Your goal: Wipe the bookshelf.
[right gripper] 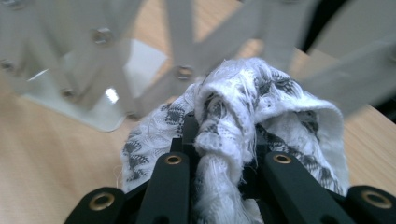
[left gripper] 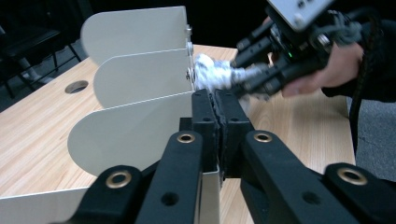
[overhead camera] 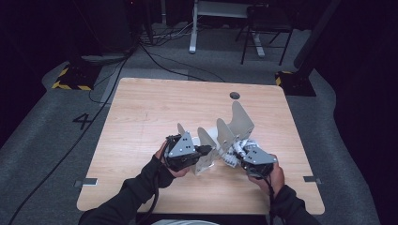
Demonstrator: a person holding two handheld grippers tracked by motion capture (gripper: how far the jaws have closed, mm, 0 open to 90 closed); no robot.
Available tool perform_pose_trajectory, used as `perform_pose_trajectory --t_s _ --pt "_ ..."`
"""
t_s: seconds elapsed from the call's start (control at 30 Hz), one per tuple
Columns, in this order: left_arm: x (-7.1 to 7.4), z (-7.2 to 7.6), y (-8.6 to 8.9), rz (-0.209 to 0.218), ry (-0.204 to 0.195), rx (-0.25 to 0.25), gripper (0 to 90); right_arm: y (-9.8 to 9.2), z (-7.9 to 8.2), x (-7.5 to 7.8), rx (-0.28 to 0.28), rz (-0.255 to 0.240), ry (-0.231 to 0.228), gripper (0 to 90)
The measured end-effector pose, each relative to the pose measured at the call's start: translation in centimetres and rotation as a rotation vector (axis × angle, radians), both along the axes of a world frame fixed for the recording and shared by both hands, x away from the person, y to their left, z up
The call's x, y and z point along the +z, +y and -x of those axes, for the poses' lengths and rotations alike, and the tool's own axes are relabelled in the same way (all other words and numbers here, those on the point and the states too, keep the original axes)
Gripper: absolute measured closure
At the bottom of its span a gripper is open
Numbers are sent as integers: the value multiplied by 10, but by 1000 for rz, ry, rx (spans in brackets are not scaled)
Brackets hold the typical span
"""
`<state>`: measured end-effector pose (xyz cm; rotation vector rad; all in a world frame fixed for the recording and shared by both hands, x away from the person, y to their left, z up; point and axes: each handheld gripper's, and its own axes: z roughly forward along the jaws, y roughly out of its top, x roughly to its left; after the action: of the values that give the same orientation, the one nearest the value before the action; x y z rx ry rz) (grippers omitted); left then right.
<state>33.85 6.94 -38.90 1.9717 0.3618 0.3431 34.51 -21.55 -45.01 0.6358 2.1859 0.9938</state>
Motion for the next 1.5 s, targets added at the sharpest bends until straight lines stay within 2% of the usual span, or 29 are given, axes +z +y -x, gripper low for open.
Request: perform_pose_trajectory --t_s 0.17,0.23,0.3,0.43,0.53,0.63,0.67,0.73,0.87,0.9,1.0,1.03,1.07,1.1,1.13,1.17,1.2,1.27,1.37,1.5 --pt "2 -1 -10 -17 -13 -17 790 -15 -8 2 -46 -36 7 775" --pt "5 0 -11 -5 -20 -25 740 -16 -10 1 -57 -40 16 775" --pt "10 4 -9 -1 -39 -33 706 -16 -11 0 -56 -35 18 774" --pt "21 11 4 15 -74 -11 605 -18 -13 0 -68 -36 18 773" --pt "29 16 20 -3 -106 53 475 -19 -15 -1 -81 -30 26 772" --pt "33 21 35 -54 -132 120 340 -21 -17 -2 -92 -34 30 770" --pt "32 23 41 -43 -126 133 306 -22 -19 -2 -93 -34 30 770" --pt "26 23 55 -42 -80 127 253 -23 -20 -4 -102 -39 35 770" --pt "2 12 71 -78 0 128 207 -24 -21 -5 -103 -47 30 767" --pt "-5 8 73 -98 12 130 201 -24 -21 -5 -102 -47 29 767" --pt "-28 -9 76 -154 59 127 190 -24 -22 -5 -102 -49 30 764" --pt "-28 -9 76 -154 59 127 184 -24 -22 -5 -102 -49 30 763" --pt "-44 -19 75 -195 84 141 180 -24 -22 -5 -102 -50 29 761" --pt "-52 -26 73 -221 105 139 182 -24 -22 -5 -102 -51 29 760" --pt "-52 -26 73 -221 105 139 183 -24 -22 -5 -102 -51 29 760" --pt "-58 -31 72 -250 107 142 189 -24 -22 -6 -102 -54 26 760" --pt "-64 -35 70 -261 120 148 189 -24 -22 -6 -102 -54 26 760" --pt "-72 -45 70 -222 187 114 204 -24 -22 -6 -99 -57 27 759" --pt "-84 -53 63 -245 187 76 204 -26 -20 -5 -80 -57 20 757" --pt "-89 -57 57 -258 181 51 230 -25 -16 -1 -64 -77 15 757"
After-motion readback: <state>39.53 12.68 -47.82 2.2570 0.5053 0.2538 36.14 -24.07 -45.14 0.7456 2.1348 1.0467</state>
